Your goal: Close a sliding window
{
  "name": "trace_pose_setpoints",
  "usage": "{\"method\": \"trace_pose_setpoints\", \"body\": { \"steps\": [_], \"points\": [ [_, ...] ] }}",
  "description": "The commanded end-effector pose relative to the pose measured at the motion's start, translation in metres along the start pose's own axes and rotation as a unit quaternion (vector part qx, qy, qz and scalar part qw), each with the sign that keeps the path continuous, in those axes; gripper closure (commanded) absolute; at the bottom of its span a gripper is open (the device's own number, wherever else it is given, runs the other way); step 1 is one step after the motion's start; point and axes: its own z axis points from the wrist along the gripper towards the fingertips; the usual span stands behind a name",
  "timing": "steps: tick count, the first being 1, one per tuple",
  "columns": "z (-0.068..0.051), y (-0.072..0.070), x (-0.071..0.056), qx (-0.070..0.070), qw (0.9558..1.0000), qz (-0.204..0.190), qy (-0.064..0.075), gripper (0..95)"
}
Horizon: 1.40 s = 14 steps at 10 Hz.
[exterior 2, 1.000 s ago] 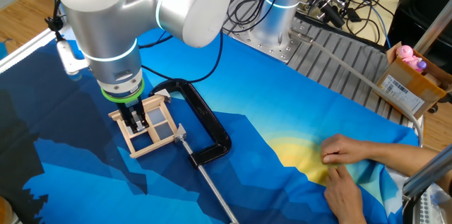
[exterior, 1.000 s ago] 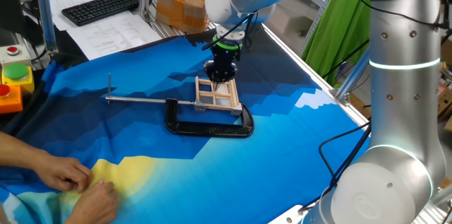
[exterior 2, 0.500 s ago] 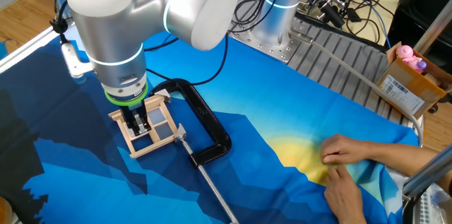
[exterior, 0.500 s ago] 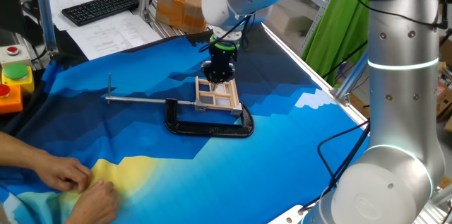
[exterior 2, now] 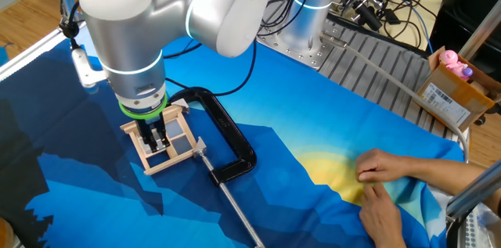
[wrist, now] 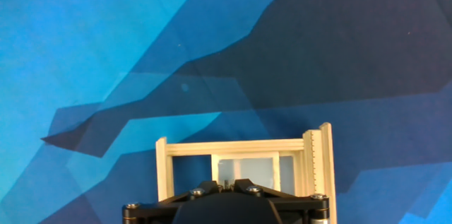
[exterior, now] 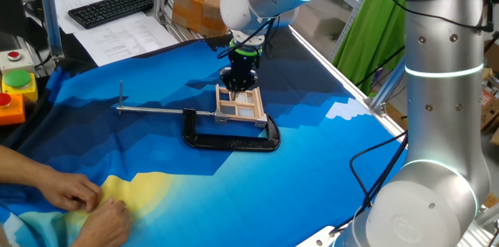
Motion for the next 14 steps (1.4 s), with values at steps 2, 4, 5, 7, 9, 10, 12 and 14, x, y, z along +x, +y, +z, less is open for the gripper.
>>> {"method": "trace_pose_setpoints", "body": {
  "steps": [2, 4, 5, 7, 9, 10, 12, 14],
  "points": [
    [0.001, 0.006, 0.002, 0.001, 1.0, 0.006, -0.002, 95.0],
    [0.0, 0.012, 0.004, 0.002, 0.9999, 0.01, -0.003, 95.0],
    [-0.001, 0.015, 0.005, 0.003, 0.9999, 0.011, -0.004, 95.0],
    [0.0, 0.02, 0.007, 0.001, 0.9999, 0.012, -0.004, 95.0],
    [-0.002, 0.028, 0.009, 0.002, 0.9999, 0.015, -0.004, 95.0],
    [-0.003, 0.03, 0.01, 0.004, 0.9999, 0.015, -0.004, 95.0],
    [-0.004, 0.026, 0.008, 0.004, 0.9999, 0.011, -0.002, 95.0],
    [-0.006, 0.022, 0.007, 0.005, 1.0, 0.004, 0.0, 95.0]
  ]
}}
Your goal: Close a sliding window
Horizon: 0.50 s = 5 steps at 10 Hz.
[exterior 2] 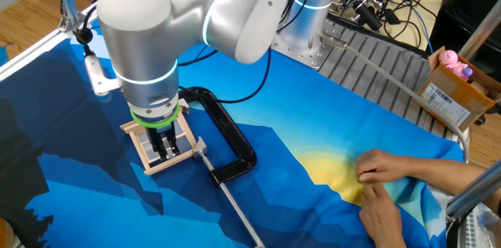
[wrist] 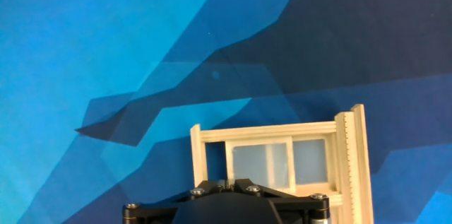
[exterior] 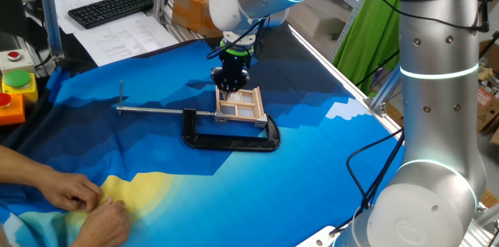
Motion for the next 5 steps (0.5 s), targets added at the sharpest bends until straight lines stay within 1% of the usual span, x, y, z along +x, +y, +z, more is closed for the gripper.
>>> {"method": "trace_pose_setpoints", "body": {
  "steps": [1, 3, 4, 5],
  "points": [
    [-0.0027, -0.0038, -0.0016, 0.0, 1.0, -0.003, 0.0, 95.0],
    [-0.0011, -0.0125, -0.0041, -0.001, 1.0, -0.01, 0.0, 95.0],
    [0.0003, -0.013, -0.0044, -0.002, 0.9999, -0.01, -0.001, 95.0],
    [0.0024, -0.0124, -0.0044, -0.001, 0.9999, -0.009, -0.006, 95.0]
  ]
}}
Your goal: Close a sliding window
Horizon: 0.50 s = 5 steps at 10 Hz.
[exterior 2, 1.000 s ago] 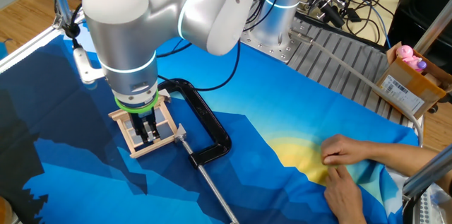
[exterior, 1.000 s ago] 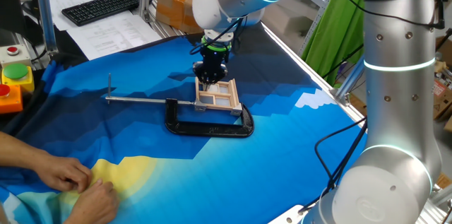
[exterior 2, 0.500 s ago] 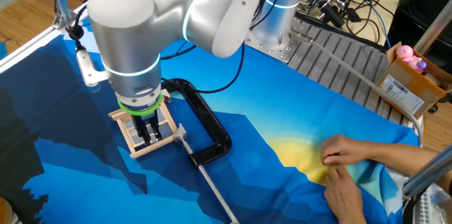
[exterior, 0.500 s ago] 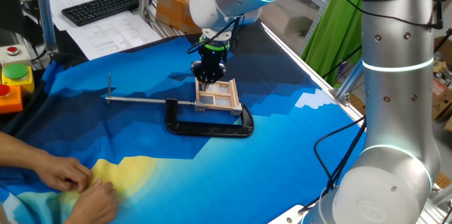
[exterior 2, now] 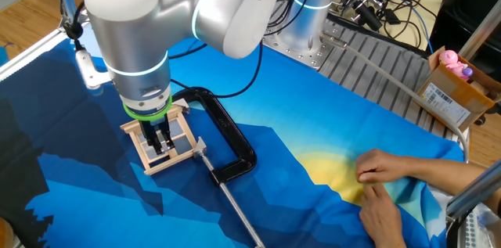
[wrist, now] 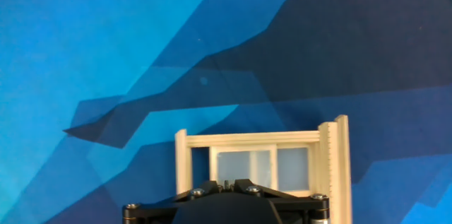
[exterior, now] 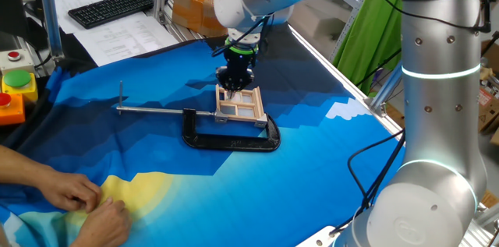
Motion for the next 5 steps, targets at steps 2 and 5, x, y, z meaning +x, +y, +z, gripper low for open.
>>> {"method": "trace_pose_setpoints", "body": {
  "steps": [2, 5],
  "points": [
    [0.0032, 0.0012, -0.0015, 0.004, 0.9999, 0.006, -0.008, 95.0],
    [0.0053, 0.0017, -0.0017, 0.003, 0.9999, 0.007, -0.015, 95.0]
  ]
}}
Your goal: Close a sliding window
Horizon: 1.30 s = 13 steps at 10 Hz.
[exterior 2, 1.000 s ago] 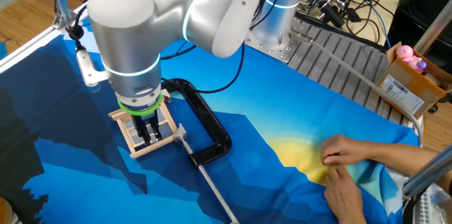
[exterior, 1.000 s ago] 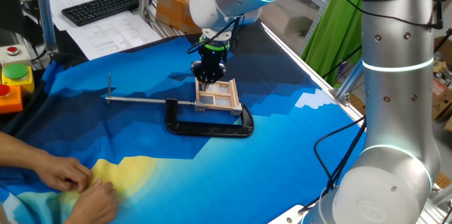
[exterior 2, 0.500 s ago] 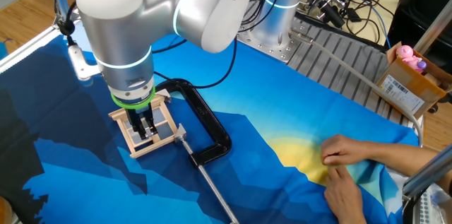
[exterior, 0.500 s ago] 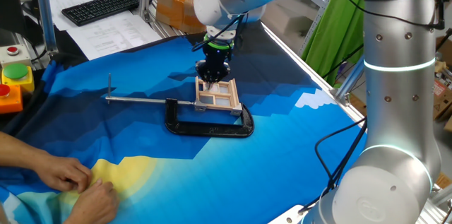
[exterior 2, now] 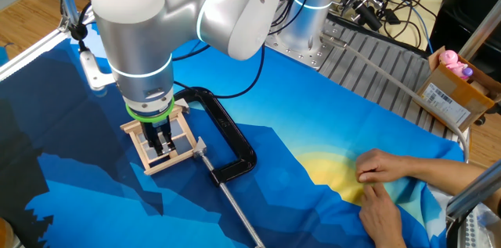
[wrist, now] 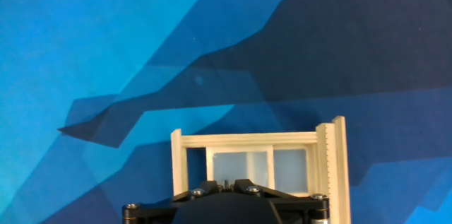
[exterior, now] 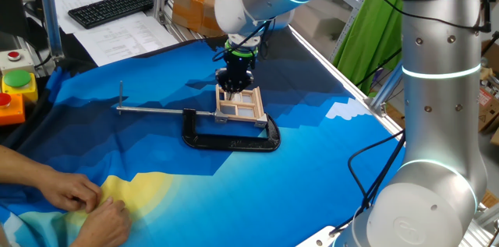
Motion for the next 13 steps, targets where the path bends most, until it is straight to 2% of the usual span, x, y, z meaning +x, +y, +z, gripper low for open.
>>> {"method": "trace_pose_setpoints", "body": {
  "steps": [1, 5, 8, 10, 11, 12, 13],
  "points": [
    [0.002, 0.001, 0.0, 0.0, 1.0, -0.001, -0.004, 95.0],
    [0.001, 0.01, -0.001, 0.0, 1.0, 0.007, -0.005, 95.0],
    [-0.002, 0.025, 0.004, -0.002, 0.9996, 0.028, -0.008, 95.0],
    [0.001, 0.032, 0.006, -0.005, 0.9993, 0.034, -0.011, 95.0],
    [-0.004, 0.033, 0.006, 0.005, 0.9998, 0.019, 0.004, 95.0],
    [-0.013, 0.03, 0.003, 0.003, 0.9997, 0.004, 0.024, 95.0],
    [-0.021, 0.028, 0.001, -0.028, 0.9985, 0.008, 0.047, 95.0]
  ]
}}
